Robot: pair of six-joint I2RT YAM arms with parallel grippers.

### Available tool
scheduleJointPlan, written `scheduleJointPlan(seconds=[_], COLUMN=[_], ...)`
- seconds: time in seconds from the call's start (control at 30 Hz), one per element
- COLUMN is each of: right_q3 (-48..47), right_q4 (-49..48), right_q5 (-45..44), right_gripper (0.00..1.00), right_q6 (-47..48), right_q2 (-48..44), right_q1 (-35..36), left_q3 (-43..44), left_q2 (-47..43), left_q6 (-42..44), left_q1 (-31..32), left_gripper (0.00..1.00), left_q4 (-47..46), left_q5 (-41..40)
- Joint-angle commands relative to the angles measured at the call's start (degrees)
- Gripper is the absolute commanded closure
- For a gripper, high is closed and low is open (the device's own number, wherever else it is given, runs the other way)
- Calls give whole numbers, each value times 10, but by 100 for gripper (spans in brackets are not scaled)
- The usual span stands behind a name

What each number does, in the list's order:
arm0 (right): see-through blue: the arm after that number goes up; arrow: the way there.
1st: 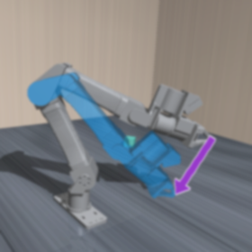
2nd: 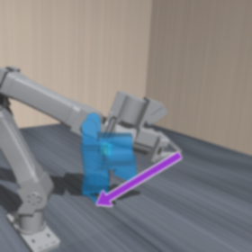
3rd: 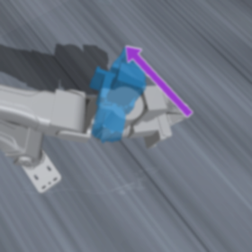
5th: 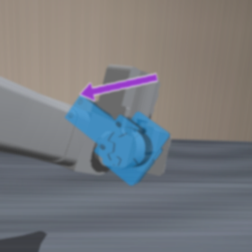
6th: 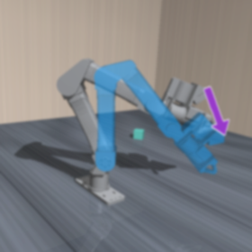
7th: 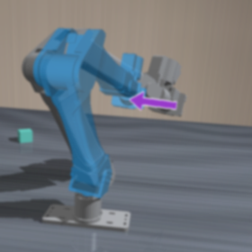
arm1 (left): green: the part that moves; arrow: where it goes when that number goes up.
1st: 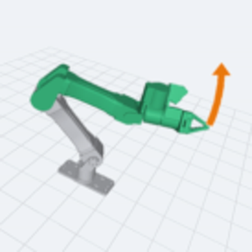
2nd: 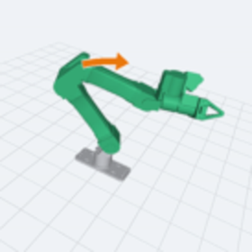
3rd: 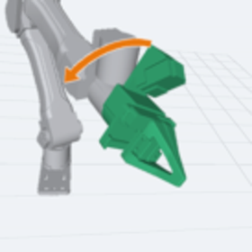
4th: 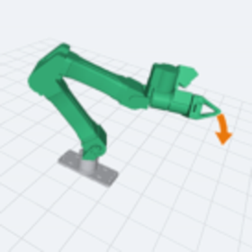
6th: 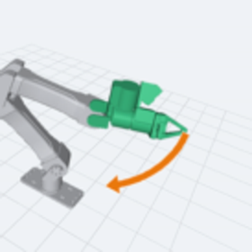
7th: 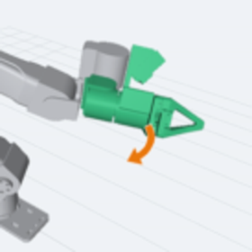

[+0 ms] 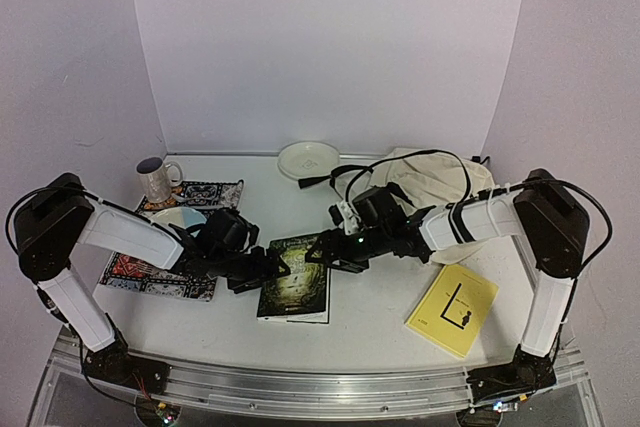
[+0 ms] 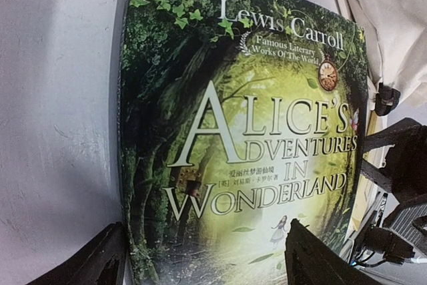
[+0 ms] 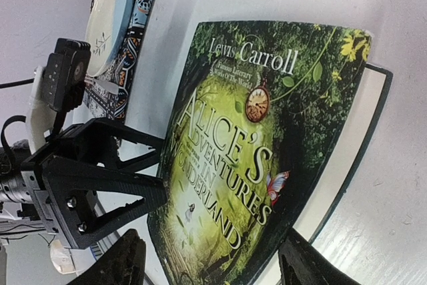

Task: Pack the student bag
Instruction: Pick up the book from the center of the board.

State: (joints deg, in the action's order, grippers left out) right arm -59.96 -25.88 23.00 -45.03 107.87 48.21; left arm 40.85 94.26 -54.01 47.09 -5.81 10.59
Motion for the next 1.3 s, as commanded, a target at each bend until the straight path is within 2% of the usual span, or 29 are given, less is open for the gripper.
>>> scheduleJointPlan(seconds=[0.0,0.87,1.27], right_q3=[-12,-54,-61], right_q4=[6,66,28], right_q5=[15,-12,19], right_gripper=[33,31,36], right_q6=[7,35,16], right_q2=[-20,-31,-13], right_q1=[7,7,7], left_q3=[0,-2,-4], left_q2=[1,-9,-36], left_q6=[-5,-1,-16], left_q1=[4,4,4], left_gripper=[17,16,17], left_q4=[-30,-30,-41], left_q5=[5,-4,-5])
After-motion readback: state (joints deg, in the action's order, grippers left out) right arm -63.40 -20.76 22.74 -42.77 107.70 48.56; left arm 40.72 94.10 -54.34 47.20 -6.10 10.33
